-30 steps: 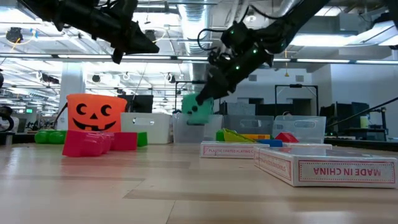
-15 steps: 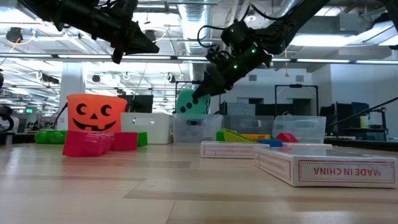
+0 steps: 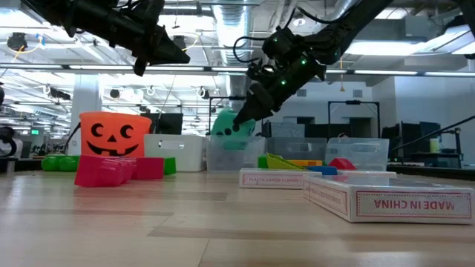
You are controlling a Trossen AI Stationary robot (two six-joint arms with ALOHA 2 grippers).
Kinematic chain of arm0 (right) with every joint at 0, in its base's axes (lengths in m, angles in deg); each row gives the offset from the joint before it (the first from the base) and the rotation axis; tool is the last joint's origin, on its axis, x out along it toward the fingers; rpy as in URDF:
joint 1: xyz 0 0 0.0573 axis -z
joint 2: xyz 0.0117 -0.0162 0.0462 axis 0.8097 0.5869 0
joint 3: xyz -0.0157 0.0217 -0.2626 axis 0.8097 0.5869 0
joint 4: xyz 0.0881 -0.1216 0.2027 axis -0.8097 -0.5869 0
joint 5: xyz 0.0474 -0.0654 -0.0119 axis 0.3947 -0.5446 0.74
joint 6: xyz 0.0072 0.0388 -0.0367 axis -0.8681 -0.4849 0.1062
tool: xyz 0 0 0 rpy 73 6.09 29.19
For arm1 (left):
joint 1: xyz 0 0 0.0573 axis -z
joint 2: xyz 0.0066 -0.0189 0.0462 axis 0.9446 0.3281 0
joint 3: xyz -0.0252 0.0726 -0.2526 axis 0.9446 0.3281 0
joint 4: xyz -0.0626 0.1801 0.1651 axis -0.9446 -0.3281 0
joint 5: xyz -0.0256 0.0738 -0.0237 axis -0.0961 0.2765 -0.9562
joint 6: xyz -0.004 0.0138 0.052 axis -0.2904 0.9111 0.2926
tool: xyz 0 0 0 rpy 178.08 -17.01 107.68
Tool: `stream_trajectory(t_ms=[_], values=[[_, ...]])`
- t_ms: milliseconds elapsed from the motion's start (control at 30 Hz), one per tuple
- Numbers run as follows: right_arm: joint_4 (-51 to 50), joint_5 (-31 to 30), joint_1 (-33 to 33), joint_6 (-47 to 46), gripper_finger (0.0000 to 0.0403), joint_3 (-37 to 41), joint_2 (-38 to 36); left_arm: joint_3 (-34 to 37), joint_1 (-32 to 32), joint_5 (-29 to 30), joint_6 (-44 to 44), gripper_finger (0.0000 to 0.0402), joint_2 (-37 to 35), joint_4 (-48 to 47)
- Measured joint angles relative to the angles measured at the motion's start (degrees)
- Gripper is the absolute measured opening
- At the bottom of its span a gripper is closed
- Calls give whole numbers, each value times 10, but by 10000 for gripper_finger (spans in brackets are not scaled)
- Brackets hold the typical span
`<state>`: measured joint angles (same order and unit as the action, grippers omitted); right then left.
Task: Pick & Place Toys
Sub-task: Put the light blue dice into the left transparent bin
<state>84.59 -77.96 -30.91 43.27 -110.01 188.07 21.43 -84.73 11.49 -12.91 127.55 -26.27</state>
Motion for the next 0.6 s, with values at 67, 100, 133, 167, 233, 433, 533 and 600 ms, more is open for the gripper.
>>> stream_trajectory(t_ms=[67,100,133,167,233,433,533,600], values=[[-4,0,-5,1,400,0,0,0,0,0,0,0,0,0],[-6,0,-7,3,400,0,0,0,0,0,0,0,0,0],[-7,0,-7,3,400,0,0,0,0,0,-1,0,0,0],[-7,0,-8,3,400,0,0,0,0,0,-2,0,0,0],[-7,0,-6,3,400,0,0,0,0,0,-2,0,0,0],[-28,0,-2,3,400,0,-4,0,0,-1,-17,0,0,-2],[-25,0,-10,9,400,-1,-7,0,0,-2,-17,0,0,-10],[-39,0,-14,14,400,-9,-7,0,0,-2,-17,0,0,-15]])
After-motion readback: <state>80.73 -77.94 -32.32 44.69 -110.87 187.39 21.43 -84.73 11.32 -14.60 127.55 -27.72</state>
